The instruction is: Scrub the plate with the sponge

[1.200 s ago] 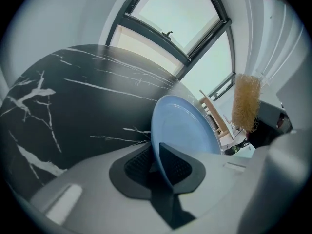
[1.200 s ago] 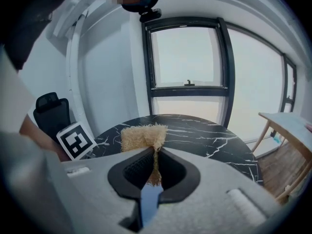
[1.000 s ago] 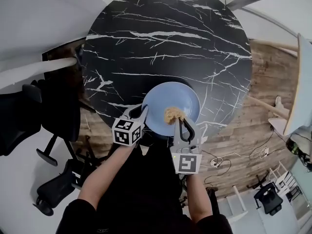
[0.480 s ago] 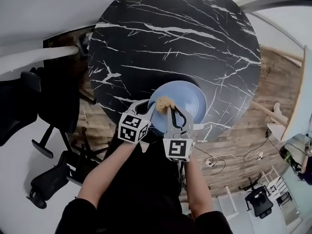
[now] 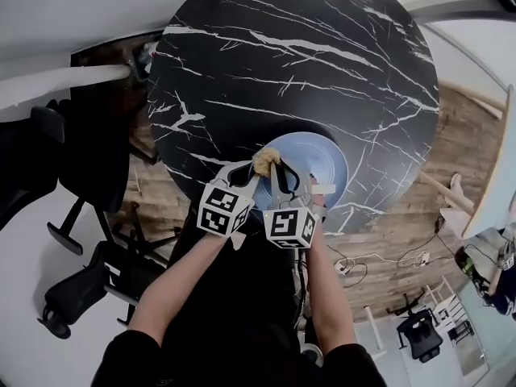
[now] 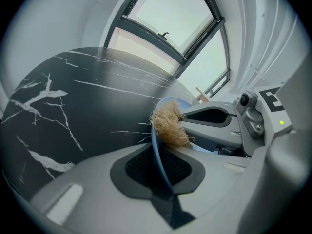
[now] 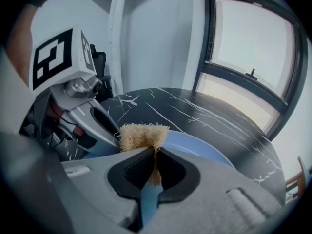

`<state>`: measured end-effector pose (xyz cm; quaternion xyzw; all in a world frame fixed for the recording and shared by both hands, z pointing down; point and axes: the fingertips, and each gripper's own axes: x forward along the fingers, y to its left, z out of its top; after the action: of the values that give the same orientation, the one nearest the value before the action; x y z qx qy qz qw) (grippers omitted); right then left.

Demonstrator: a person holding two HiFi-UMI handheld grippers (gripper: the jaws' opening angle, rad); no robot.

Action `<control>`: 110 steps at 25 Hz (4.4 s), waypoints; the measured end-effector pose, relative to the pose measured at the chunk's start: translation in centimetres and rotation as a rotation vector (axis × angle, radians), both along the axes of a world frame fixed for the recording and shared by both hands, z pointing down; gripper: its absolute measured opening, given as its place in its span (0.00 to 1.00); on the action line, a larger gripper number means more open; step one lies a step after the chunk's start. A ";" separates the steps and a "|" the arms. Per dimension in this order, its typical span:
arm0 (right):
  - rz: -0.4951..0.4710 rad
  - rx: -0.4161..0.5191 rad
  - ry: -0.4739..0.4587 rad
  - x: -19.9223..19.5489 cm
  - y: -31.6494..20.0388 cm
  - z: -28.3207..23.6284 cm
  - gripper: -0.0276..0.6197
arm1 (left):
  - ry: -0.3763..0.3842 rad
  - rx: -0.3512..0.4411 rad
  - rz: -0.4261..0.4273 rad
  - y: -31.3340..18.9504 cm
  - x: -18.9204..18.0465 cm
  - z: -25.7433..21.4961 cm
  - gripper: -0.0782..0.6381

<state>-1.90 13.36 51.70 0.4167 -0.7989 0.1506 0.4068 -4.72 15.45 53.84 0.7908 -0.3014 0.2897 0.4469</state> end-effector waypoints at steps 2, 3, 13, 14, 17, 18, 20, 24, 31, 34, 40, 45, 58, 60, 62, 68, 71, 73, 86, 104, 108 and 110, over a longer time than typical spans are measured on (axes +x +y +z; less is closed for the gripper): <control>-0.012 -0.007 0.013 -0.2 -0.2 0.4 0.08 | 0.001 0.003 0.009 0.0 0.0 0.0 0.17; -0.020 -0.010 0.023 -0.2 -0.2 0.5 0.08 | 0.002 0.003 0.013 0.1 0.1 0.1 0.17; -0.036 -0.004 0.101 0.6 -2.0 1.2 0.08 | 0.002 -0.002 0.025 0.1 0.1 0.0 0.16; -0.026 -0.001 0.116 1.0 -2.3 1.3 0.08 | 0.004 -0.001 0.029 0.1 0.2 0.0 0.16; 0.005 0.011 0.167 2.1 -2.9 1.2 0.08 | 0.014 0.000 0.038 0.1 0.3 0.0 0.16; 0.018 0.010 0.175 2.4 -3.1 1.2 0.08 | 0.016 -0.002 0.036 0.2 0.2 0.0 0.16; 0.043 0.007 0.187 2.9 -3.4 1.2 0.08 | 0.017 -0.006 0.030 0.2 0.0 0.0 0.16; 0.093 0.009 0.225 4.8 -3.9 1.2 0.08 | 0.023 -0.013 0.010 0.1 -0.1 0.0 0.16; 0.181 0.006 0.316 9.5 -3.9 1.0 0.08 | 0.040 -0.025 -0.014 0.0 -0.1 0.0 0.16; 0.216 -0.002 0.353 11.2 -3.2 0.9 0.08 | 0.045 -0.031 -0.027 -0.1 -0.1 0.0 0.15; 0.176 0.006 0.516 13.5 -1.7 0.6 0.08 | 0.065 -0.052 -0.052 -0.1 -0.2 -0.1 0.15; 0.119 -0.001 0.619 14.4 -0.2 0.8 0.08 | 0.067 -0.059 -0.070 -0.2 -0.2 0.0 0.14; -0.035 -0.065 0.752 15.4 4.7 0.5 0.08 | 0.087 -0.092 -0.122 -0.5 -0.3 0.0 0.13; -0.049 -0.086 0.755 15.3 5.6 0.5 0.08 | 0.089 -0.095 -0.129 -0.6 -0.3 0.0 0.13; -0.059 -0.105 0.755 15.1 6.7 0.5 0.08 | 0.088 -0.093 -0.128 -0.6 -0.3 0.0 0.13; -0.079 -0.145 0.750 14.0 9.5 0.5 0.08 | 0.087 -0.113 -0.144 -0.6 -0.4 0.1 0.13; -0.072 -0.181 0.738 13.2 10.7 0.5 0.08 | 0.094 -0.127 -0.149 -0.7 -0.5 0.1 0.13; -0.060 -0.202 0.717 12.6 11.4 0.6 0.08 | 0.097 -0.137 -0.144 -0.7 -0.4 0.2 0.14; -0.014 -0.358 0.566 7.0 15.0 0.9 0.08 | 0.113 -0.185 -0.130 0.1 -0.5 0.2 0.14; -0.083 -0.320 0.338 -2.5 11.0 1.9 0.08 | 0.122 -0.199 -0.053 0.3 -0.4 0.2 0.14; -0.071 -0.286 0.327 -2.9 9.4 1.8 0.08 | 0.120 -0.198 -0.030 0.4 -0.2 0.1 0.14; -0.073 -0.282 0.324 -3.1 9.1 1.9 0.08 | 0.115 -0.187 -0.005 0.5 -0.2 0.1 0.14</control>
<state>-4.98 22.49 53.58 0.3451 -0.7088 0.1769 0.5893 -4.92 15.92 53.94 0.7604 -0.2488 0.2696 0.5359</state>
